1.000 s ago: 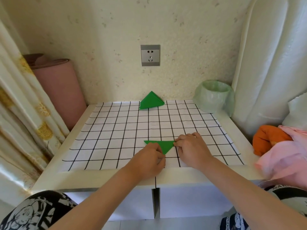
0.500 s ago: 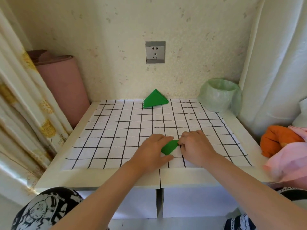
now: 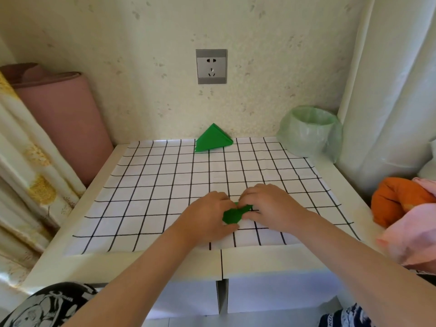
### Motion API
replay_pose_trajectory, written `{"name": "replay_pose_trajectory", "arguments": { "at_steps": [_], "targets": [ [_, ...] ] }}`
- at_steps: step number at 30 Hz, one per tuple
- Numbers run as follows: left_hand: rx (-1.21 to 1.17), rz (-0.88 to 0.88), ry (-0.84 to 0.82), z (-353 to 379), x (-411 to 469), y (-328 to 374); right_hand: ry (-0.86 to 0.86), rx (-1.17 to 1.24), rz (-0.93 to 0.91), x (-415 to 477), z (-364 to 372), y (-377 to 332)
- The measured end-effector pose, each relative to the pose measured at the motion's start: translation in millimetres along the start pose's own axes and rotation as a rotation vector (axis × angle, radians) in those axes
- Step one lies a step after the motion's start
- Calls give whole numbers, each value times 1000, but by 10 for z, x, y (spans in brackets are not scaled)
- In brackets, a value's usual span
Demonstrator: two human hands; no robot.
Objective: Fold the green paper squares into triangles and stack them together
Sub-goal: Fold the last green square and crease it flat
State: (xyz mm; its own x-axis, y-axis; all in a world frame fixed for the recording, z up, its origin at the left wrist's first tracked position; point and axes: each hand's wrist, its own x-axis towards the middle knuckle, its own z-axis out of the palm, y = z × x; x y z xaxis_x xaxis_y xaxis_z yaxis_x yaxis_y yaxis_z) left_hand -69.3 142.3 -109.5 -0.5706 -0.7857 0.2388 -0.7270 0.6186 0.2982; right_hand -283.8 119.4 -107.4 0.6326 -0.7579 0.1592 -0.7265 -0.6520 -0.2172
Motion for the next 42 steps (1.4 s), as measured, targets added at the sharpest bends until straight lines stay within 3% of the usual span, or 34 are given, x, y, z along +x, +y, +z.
{"name": "replay_pose_trajectory", "arguments": {
  "at_steps": [4,7,11,17,20,23,27,37,42],
  "targets": [
    [-25,6,-5,-40,16,-18,31,29,-25,34,-34,14],
    [33,57,15,-36,10,-16,98,-120,-114,36,19,15],
    [-77,-42,-22,-96,8,-48,239,-168,-105,30,89,-17],
    [-534,-362,129,-325,77,-22,224,268,115,81,-177,-227],
    [-824,-519,81,-502,118,29,223,500,236,116,-313,-312],
    [-928,-555,6,-652,133,63,202,635,300,148,-406,-334],
    [-970,-570,-23,-732,133,56,143,720,340,165,-498,-342],
    [-902,-568,54,-631,138,130,246,559,350,243,-470,-516],
    [-821,-532,22,-622,131,96,170,531,377,269,-479,-491]
  ]
}}
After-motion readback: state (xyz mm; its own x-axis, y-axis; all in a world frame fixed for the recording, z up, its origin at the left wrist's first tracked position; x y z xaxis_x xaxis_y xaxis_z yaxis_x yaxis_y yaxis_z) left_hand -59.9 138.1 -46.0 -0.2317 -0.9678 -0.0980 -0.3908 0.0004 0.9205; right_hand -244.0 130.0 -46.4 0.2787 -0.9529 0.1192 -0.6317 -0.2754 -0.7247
